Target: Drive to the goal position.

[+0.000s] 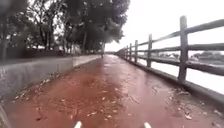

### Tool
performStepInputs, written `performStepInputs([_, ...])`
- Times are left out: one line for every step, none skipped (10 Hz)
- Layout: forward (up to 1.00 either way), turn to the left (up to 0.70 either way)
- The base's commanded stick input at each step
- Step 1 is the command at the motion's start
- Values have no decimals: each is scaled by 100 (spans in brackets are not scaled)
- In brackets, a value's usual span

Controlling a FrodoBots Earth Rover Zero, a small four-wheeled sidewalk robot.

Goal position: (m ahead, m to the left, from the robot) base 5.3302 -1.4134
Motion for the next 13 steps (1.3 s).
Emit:
performStepInputs([50,0])
performStepInputs([50,0])
performStepInputs([50,0])
performStepInputs([50,0])
performStepInputs([50,0])
performStepInputs([50,0])
performStepInputs([50,0])
performStepInputs([50,0])
performStepInputs([50,0])
performStepInputs([50,0])
performStepInputs([50,0])
performStepInputs([50,0])
performStepInputs([50,0])
